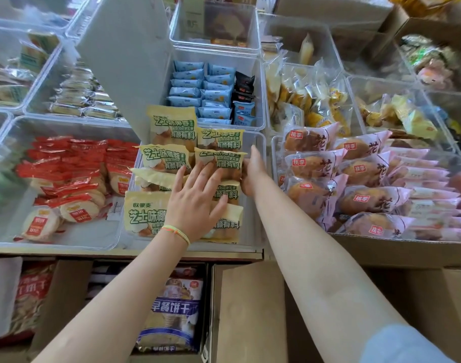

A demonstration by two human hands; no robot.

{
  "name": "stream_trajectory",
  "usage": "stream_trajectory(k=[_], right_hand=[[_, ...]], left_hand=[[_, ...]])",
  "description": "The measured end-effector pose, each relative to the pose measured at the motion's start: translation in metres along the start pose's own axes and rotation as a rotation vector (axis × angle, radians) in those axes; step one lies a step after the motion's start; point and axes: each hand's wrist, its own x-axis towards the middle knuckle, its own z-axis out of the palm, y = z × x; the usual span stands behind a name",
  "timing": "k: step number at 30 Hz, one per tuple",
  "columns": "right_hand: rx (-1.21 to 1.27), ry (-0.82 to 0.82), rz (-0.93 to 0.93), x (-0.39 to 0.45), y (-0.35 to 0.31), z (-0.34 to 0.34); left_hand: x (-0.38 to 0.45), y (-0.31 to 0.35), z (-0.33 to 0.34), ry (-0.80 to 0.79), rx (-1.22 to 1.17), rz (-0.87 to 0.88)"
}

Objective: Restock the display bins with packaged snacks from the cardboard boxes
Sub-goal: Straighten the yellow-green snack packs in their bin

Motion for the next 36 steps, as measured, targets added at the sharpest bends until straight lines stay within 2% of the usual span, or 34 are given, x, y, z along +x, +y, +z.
stream_trajectory(k=[6,10,15,20,22,24,26,28,29,31,32,34,36], right_hand=[[0.067,-0.053,0.0,0.001,-0.007,0.0],[0.082,0.057,0.001,-0.005,-0.004,0.002],[0.064,0.166,0.066,-0.051,0.029,-0.002],[0.086,0.011,0.147,-0.077,0.053,-0.004],[0.086,0.079,0.12,-0.079,0.056,-0.008],[0.084,0.125,0.092,-0.084,0.06,-0.015],[0.101,0.104,0.099,-0.098,0.065,-0.017],[0.093,0.062,0.109,-0.109,0.069,-0.018],[0.11,0.005,0.102,-0.115,0.068,-0.017],[0.131,-0.097,0.122,-0.118,0.064,-0.017],[0.127,-0.092,0.127,-0.12,0.06,-0.017],[0.106,0.008,0.09,-0.125,0.054,-0.019],[0.061,0.079,0.035,-0.132,0.058,-0.023]], left_hand=[[-0.001,-0.002,0.004,0.002,-0.018,0.004],[-0.001,-0.002,0.004,-0.009,-0.003,0.005],[-0.004,0.002,0.0,-0.041,0.029,-0.003],[-0.006,0.006,-0.006,-0.08,0.062,-0.003],[-0.007,0.008,-0.01,-0.087,0.056,-0.009],[-0.012,0.011,-0.016,-0.022,0.025,-0.004],[-0.028,0.016,-0.026,0.153,-0.065,-0.047],[-0.056,0.022,-0.032,0.33,-0.157,-0.202],[-0.071,0.026,-0.032,0.343,-0.172,-0.277],[-0.096,0.035,-0.025,0.221,-0.149,-0.356],[-0.104,0.037,-0.02,0.14,-0.131,-0.375],[-0.117,0.039,-0.012,-0.002,-0.12,-0.417],[-0.125,0.04,-0.01,-0.069,-0.148,-0.466]])
